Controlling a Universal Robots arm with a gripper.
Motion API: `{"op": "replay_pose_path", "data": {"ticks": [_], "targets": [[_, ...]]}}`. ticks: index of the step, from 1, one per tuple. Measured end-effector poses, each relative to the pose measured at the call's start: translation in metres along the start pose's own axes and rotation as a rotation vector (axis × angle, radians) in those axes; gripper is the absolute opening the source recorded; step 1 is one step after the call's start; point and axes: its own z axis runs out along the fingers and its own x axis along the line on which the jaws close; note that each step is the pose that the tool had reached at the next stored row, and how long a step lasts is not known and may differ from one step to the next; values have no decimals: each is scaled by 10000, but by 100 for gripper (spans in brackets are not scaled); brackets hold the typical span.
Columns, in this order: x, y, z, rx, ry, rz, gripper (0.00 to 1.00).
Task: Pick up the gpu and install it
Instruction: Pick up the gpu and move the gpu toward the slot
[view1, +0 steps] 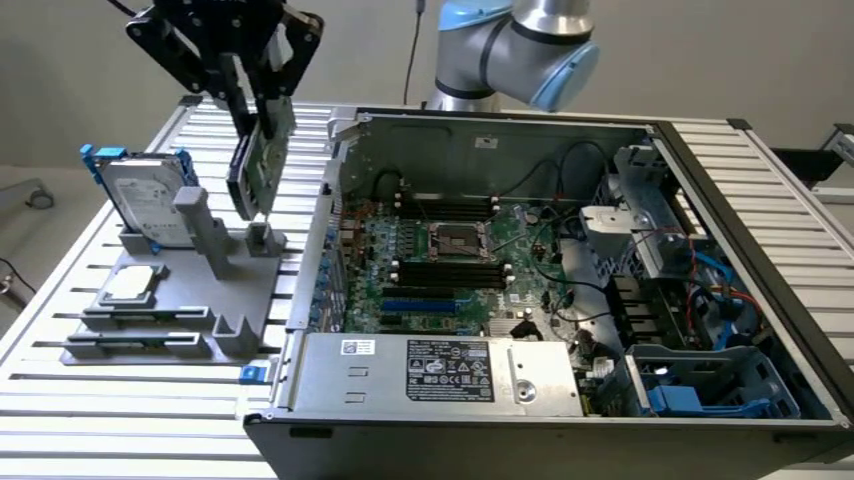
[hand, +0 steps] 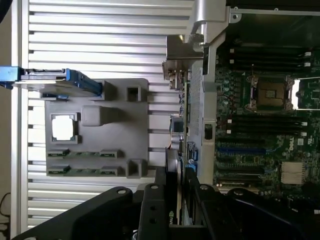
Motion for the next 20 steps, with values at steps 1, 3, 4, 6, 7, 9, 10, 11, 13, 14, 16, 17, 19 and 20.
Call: {"op": "replay_pose_path", "data": {"ticks": [1,3,4,6,7,9,10,11,13,14,16,17,19,20], "targets": [[-45,-7,-3,-9,7,0,27],[-134,-21,-6,-27,23,3,27],[-182,-29,-7,-37,31,2,27],[-271,-43,-10,-54,46,4,27],[-316,-51,-12,-61,52,4,27],[-406,-66,-15,-76,65,4,27],[-454,-75,-17,-82,74,5,27],[-499,-82,-17,-88,83,5,27],[-589,-97,-18,-96,103,7,27],[-634,-104,-19,-97,117,8,27],[-723,-120,-20,-97,145,10,27],[-769,-128,-18,-97,156,11,27],[-862,-146,-8,-97,172,10,27],[-908,-154,3,-98,177,12,27]]}}
